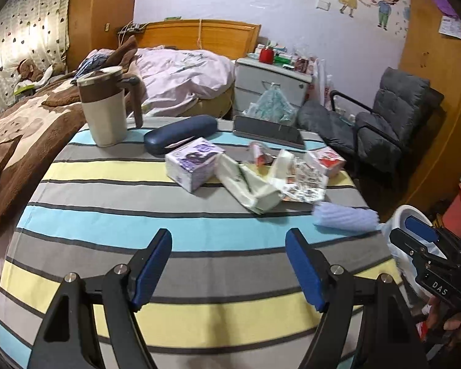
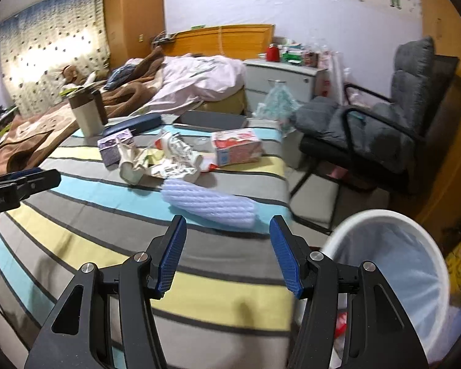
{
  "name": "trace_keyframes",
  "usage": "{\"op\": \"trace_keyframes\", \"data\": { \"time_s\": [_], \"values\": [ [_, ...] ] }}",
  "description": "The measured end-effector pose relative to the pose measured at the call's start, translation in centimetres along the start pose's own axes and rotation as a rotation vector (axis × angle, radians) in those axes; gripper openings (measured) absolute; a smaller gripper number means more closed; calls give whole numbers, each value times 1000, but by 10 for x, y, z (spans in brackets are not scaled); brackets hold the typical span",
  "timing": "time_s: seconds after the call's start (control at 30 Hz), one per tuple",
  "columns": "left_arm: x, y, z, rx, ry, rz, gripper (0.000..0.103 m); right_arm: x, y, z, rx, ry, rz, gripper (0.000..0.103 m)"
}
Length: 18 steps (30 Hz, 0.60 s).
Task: Collect trash
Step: 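Move both tools back over the table toward the second foam net, then grasp the second white foam net with the right tool while the left tool grasps the purple juice box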
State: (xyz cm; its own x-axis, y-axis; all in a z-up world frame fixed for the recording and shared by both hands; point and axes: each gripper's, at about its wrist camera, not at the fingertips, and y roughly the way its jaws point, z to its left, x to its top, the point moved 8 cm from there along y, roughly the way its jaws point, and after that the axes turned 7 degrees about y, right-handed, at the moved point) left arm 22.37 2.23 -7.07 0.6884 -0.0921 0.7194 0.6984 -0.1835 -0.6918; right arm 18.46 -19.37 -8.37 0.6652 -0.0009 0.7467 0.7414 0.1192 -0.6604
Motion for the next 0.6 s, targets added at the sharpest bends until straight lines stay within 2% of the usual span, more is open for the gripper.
{"op": "trace_keyframes", "data": {
  "time_s": [0.13,0.23,0.4,0.6],
  "values": [
    [4,13,13,3,-10,16,78,4,15,7,40,-43,21,58],
    [11,22,23,48,13,16,79,7,25,11,53,-85,35,58],
    [24,38,36,47,11,28,79,9,40,20,112,-142,74,58],
    [30,54,44,39,19,46,79,2,56,21,107,-227,129,58]
  ]
}}
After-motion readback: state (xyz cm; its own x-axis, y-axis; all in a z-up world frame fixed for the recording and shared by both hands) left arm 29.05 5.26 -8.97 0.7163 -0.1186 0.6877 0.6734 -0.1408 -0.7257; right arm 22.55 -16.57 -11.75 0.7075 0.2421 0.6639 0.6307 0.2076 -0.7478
